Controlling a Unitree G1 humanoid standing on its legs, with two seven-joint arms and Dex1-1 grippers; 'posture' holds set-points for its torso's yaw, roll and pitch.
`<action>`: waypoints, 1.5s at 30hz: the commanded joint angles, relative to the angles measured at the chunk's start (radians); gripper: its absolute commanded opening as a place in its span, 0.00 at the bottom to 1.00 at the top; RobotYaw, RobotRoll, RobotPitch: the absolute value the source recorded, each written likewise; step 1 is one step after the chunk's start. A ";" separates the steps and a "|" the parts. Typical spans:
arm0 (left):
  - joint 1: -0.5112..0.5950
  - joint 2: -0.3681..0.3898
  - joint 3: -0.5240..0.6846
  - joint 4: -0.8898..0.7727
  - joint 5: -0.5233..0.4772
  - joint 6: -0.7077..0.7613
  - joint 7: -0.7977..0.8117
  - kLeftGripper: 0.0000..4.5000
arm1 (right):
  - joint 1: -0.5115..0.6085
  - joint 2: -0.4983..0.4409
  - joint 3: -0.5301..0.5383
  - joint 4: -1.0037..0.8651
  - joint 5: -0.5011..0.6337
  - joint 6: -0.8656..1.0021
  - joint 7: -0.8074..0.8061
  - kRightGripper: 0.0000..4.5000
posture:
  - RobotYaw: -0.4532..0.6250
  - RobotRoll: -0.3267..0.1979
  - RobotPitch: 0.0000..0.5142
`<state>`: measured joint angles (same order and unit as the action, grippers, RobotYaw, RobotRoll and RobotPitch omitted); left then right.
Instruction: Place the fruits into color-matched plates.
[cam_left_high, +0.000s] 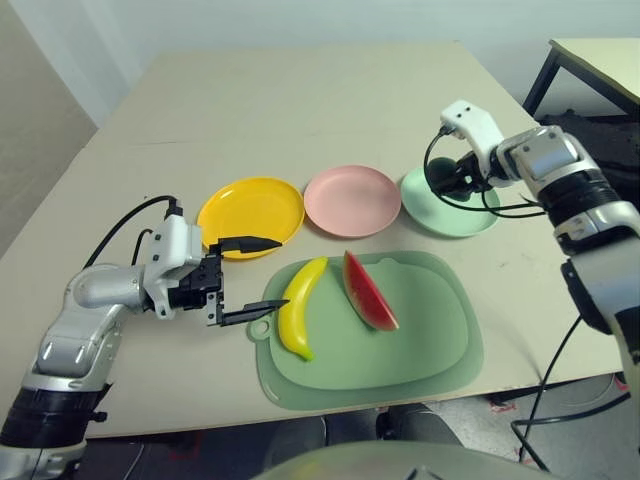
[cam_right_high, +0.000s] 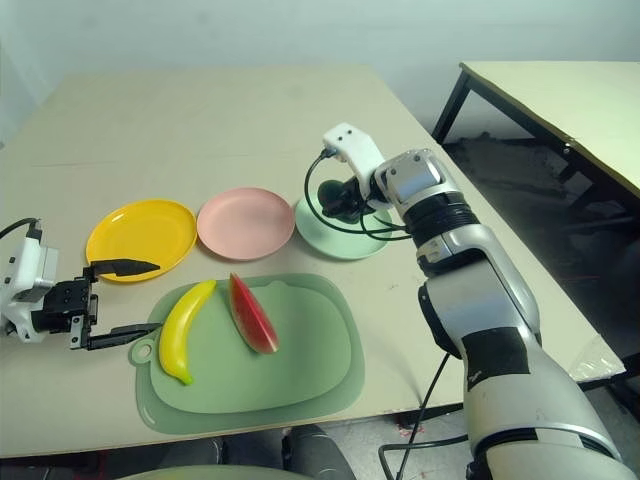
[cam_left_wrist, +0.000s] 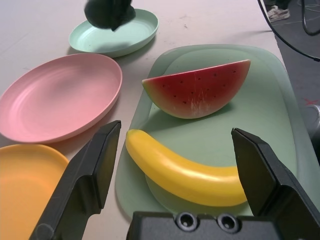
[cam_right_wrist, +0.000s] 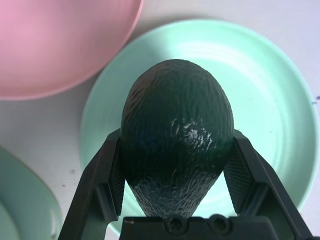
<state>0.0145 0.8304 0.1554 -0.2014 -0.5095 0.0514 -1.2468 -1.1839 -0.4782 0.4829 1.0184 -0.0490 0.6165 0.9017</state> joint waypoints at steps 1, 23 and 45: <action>0.016 0.007 0.016 -0.028 0.002 0.000 0.007 1.00 | -0.016 0.014 -0.005 0.068 -0.058 -0.050 0.025 0.65 | 0.52 0.62 0.00; -0.030 0.021 0.007 0.025 0.006 -0.005 -0.028 1.00 | 0.105 -0.278 0.029 -0.593 -0.211 -0.813 0.447 0.99 | 0.47 0.62 0.00; 0.000 0.038 0.025 0.019 0.000 0.019 -0.031 1.00 | 0.098 -0.113 0.215 -0.730 -0.267 -1.559 0.491 0.99 | 0.47 0.62 0.04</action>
<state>0.0107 0.8598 0.1710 -0.1723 -0.5120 0.0630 -1.2791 -1.0803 -0.6105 0.6632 0.2910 -0.2970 -0.9364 1.4015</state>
